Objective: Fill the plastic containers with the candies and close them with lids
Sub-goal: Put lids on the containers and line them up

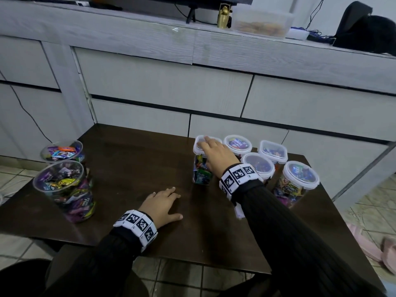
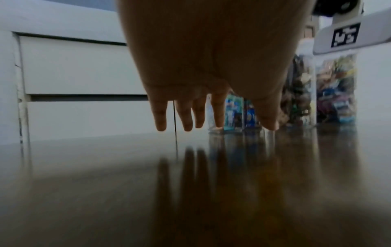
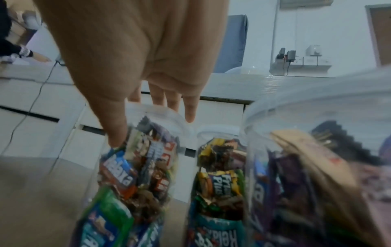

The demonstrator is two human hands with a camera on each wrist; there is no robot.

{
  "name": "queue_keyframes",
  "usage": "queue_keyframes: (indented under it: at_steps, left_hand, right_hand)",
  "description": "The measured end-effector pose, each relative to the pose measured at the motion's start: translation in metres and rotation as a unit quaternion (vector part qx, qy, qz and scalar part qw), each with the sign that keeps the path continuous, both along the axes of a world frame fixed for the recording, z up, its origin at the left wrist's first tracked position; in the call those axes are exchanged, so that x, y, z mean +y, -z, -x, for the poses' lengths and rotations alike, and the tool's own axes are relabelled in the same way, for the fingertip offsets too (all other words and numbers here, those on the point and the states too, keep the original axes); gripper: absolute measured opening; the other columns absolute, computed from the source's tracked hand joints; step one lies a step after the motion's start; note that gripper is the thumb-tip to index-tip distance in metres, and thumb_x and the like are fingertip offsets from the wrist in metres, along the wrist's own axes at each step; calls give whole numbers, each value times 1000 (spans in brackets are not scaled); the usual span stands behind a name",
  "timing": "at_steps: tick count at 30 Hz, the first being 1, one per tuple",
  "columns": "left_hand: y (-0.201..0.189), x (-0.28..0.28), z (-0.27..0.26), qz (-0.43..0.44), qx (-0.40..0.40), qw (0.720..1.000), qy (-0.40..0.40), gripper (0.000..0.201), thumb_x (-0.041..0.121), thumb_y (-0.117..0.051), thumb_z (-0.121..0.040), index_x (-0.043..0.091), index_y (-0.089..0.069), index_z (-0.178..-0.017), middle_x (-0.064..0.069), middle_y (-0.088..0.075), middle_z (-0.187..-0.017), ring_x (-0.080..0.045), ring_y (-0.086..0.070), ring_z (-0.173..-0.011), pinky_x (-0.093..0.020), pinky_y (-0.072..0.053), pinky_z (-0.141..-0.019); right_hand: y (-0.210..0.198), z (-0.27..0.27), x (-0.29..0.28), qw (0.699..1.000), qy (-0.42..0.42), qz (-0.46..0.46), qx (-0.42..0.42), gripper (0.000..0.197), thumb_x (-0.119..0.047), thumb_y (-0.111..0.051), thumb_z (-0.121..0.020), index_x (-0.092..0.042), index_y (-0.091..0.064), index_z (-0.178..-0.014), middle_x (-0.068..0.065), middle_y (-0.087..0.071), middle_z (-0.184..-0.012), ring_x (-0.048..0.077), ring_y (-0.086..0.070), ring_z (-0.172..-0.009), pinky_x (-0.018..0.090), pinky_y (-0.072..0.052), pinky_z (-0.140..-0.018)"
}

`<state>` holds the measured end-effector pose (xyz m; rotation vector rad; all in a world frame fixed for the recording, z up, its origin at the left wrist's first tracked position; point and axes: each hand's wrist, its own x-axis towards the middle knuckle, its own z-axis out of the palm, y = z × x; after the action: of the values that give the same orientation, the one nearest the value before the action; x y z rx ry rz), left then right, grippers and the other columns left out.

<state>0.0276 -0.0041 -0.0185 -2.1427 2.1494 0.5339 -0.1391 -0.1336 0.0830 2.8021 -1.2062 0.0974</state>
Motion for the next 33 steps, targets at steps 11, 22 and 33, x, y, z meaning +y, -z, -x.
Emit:
queue_keyframes:
  at_steps: [11, 22, 33]
  left_hand:
    - [-107, 69, -90, 425, -81, 880, -197, 52, 50, -63, -86, 23, -51, -128, -7, -46, -144, -30, -35, -138, -58, -30, -108]
    - [-63, 95, -139, 274, 26, 849, -451, 100, 58, -80, -67, -1, -34, -134, -27, -39, -132, -51, -48, -116, -61, -46, -86]
    - [-56, 85, -83, 278, 86, 902, -318, 88, 52, -83, -66, 18, -41, -135, -14, -45, -130, -38, -56, -113, -51, -47, -91]
  right_hand:
    - [-15, 88, 62, 990, -27, 22, -138, 15, -37, -56, -89, -25, -55, -97, -10, -61, -83, 13, -59, -79, 26, -39, -57]
    - [53, 205, 71, 958, 259, -107, 67, 39, -58, -60, -80, -23, -54, -95, 2, -58, -108, 19, -54, -97, 32, -47, -76]
    - [85, 223, 78, 912, 347, -203, 83, 89, -62, -68, -72, -18, -33, -141, 9, -42, -139, 31, -40, -128, 38, -41, -102]
